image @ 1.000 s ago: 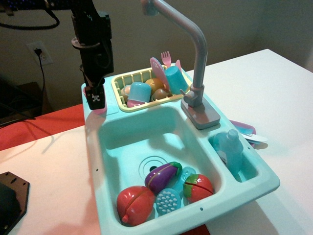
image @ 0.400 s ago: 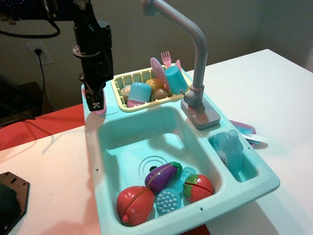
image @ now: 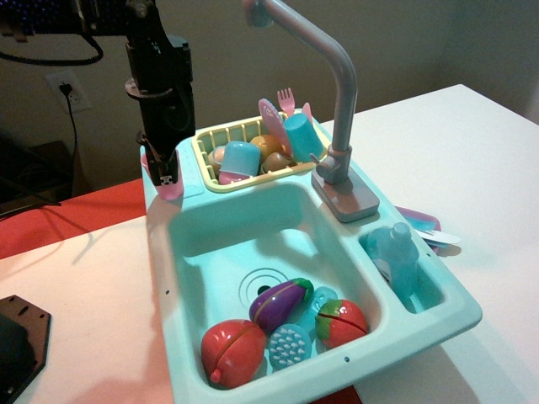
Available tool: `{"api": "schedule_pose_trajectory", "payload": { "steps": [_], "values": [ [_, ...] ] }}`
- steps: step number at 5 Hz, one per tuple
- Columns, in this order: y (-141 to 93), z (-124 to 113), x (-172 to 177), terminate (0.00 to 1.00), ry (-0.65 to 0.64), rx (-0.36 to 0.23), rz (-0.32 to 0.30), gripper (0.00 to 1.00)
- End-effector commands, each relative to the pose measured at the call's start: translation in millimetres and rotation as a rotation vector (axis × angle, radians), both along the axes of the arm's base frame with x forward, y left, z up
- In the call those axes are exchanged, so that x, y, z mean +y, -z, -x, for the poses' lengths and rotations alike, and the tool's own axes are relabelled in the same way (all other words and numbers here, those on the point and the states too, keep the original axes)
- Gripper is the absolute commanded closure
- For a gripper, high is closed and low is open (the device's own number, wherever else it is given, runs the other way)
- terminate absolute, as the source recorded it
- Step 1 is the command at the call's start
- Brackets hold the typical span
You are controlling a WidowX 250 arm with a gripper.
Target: Put cup from counter to sink
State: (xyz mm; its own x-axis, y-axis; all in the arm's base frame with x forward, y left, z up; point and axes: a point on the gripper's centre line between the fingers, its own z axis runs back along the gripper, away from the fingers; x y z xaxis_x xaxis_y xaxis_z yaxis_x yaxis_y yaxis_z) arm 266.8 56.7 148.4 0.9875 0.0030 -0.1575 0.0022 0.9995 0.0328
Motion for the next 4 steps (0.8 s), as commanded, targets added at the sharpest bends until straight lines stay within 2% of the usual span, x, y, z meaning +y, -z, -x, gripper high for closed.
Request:
{"api": "schedule_pose_trajectory", "payload": {
  "steps": [1,2,3,4],
  "values": [
    [-15.7,-14.5,2.3,0.0,-0.016,-0.071,-0.014,1.0],
    [-27.6,-39.1,-5.9,0.0,0.025,-0.113,-0.031,1.0],
    [-37.9,-60.9,-25.9,0.0,0.065,-0.141,-0.023,1.0],
    [-36.3,-70.9,-49.5,0.0,0.104,-0.141,-0.003,1.0]
  ]
}}
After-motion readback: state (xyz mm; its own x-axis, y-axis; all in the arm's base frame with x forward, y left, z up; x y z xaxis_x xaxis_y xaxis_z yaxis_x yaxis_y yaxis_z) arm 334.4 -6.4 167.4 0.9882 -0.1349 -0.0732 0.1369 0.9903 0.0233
